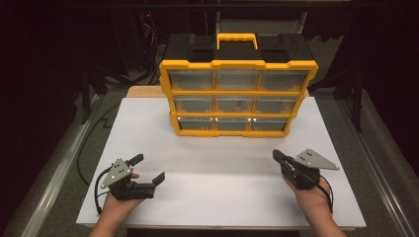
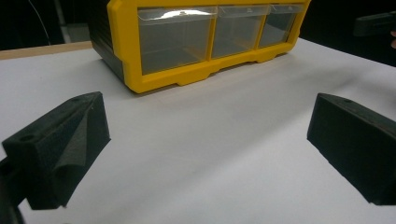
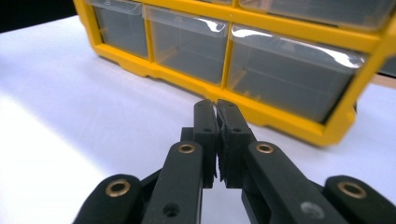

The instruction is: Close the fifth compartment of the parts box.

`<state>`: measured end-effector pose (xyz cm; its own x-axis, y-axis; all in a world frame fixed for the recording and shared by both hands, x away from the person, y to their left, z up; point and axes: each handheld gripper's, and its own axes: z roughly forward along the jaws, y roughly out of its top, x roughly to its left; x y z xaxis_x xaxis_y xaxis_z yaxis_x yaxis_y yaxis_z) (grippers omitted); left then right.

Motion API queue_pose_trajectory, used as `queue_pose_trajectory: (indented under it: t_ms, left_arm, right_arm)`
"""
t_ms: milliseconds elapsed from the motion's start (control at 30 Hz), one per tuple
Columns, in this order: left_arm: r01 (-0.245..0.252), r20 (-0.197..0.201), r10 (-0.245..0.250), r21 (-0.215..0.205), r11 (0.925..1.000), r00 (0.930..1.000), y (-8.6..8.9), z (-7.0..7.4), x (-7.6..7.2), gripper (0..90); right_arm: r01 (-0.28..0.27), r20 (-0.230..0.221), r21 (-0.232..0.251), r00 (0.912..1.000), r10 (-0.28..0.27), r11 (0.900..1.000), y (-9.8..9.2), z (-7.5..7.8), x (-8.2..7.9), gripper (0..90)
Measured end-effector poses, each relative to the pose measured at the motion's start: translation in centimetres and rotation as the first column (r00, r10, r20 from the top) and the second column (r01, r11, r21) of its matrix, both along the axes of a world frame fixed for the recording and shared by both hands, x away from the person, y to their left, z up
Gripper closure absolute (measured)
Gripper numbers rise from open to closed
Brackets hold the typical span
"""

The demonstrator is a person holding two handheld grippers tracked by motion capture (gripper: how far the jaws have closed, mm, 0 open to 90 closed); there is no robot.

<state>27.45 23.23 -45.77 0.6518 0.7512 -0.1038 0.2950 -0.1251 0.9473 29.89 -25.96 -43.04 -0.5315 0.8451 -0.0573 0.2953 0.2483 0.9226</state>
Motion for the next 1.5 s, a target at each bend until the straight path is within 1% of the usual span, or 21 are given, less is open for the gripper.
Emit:
queue_pose_trajectory:
  t_ms: [200,300,400,467,533,633,700,833,933,967,1100,1167,1233,1300,1400,1467,1500]
  left_arm:
    - [-0.002,-0.004,0.002,-0.003,1.0000,1.0000,0.0,0.0,0.1,0.4]
    - [-0.003,-0.005,0.003,-0.007,1.0000,1.0000,0.0,0.0,0.1,0.4]
    - [-0.003,-0.008,0.003,-0.004,1.0000,1.0000,-0.1,-0.1,0.2,0.4]
    - [-0.006,-0.008,0.006,-0.004,1.0000,0.9999,-0.1,-0.2,0.3,0.4]
    - [-0.006,-0.009,0.006,-0.003,1.0000,0.9999,-0.2,-0.2,0.5,0.4]
    - [-0.010,-0.010,0.010,0.001,1.0000,0.9999,-0.1,-0.2,0.6,0.4]
    - [-0.010,-0.008,0.010,-0.006,0.9999,0.9999,-0.1,-0.2,0.4,0.4]
    - [-0.008,-0.003,0.008,-0.002,1.0000,1.0000,0.0,-0.1,0.3,0.4]
    - [-0.009,-0.003,0.009,-0.008,0.9999,1.0000,0.0,-0.1,0.3,0.4]
    - [-0.007,-0.002,0.007,-0.008,0.9999,1.0000,0.0,0.0,0.3,0.4]
    - [-0.002,-0.003,0.002,-0.005,1.0000,1.0000,-0.1,0.0,0.3,0.4]
    - [0.000,-0.004,0.000,-0.004,1.0000,1.0000,-0.1,-0.1,0.3,0.4]
    - [0.002,-0.003,-0.002,-0.003,1.0000,1.0000,-0.1,-0.1,0.3,0.4]
    - [0.003,-0.002,-0.003,-0.002,1.0000,1.0000,-0.1,0.0,0.2,0.4]
    - [0.003,0.000,-0.003,-0.003,1.0000,1.0000,-0.1,0.0,0.2,0.4]
    - [0.003,0.000,-0.003,-0.006,1.0000,1.0000,-0.1,0.0,0.2,0.4]
    - [0.003,0.001,-0.003,-0.008,1.0000,1.0000,-0.2,0.0,0.2,0.4]
  right_arm:
    - [0.006,0.003,0.004,1.0000,-0.006,1.000,-2.0,-0.3,-2.6,88.1]
    - [0.012,0.013,0.008,0.9998,-0.012,1.000,-2.4,-0.3,-3.3,88.1]
    - [0.010,0.023,0.012,0.9997,-0.010,1.000,-2.2,-0.4,-3.0,88.1]
    - [0.005,0.019,0.027,0.9998,-0.006,1.000,-2.1,-0.7,-2.5,88.1]
    - [-0.006,0.008,0.033,1.0000,0.006,0.999,-1.7,-1.2,-1.8,88.1]
    - [-0.016,-0.007,-0.001,0.9998,0.016,1.000,-1.1,-1.8,-1.0,87.8]
    - [-0.025,-0.006,-0.005,0.9997,0.025,1.000,-1.0,-1.9,-1.1,86.7]
    - [-0.016,0.008,0.018,0.9998,0.016,1.000,-1.5,-1.5,-1.7,86.0]
    - [-0.015,0.002,0.024,0.9999,0.015,1.000,-1.8,-1.6,-1.9,82.9]
    - [-0.015,-0.001,0.024,0.9999,0.015,1.000,-1.8,-1.6,-1.9,80.7]
    - [-0.030,-0.038,0.040,0.9988,0.031,0.999,-1.9,-1.9,-1.7,63.9]
    - [-0.042,-0.069,0.053,0.9966,0.045,0.998,-1.9,-2.0,-1.5,53.2]
    - [-0.062,-0.104,0.070,0.9922,0.069,0.996,-2.0,-2.2,-1.1,41.1]
    - [-0.066,-0.129,0.070,0.9889,0.075,0.995,-1.9,-2.6,-0.9,31.6]
    - [-0.041,-0.139,0.058,0.9891,0.049,0.997,-1.7,-2.9,-0.8,14.4]
    - [-0.034,-0.145,0.045,0.9886,0.040,0.998,-1.6,-3.0,-0.8,7.1]
    - [-0.033,-0.139,0.043,0.9895,0.039,0.999,-1.6,-3.0,-0.8,2.9]
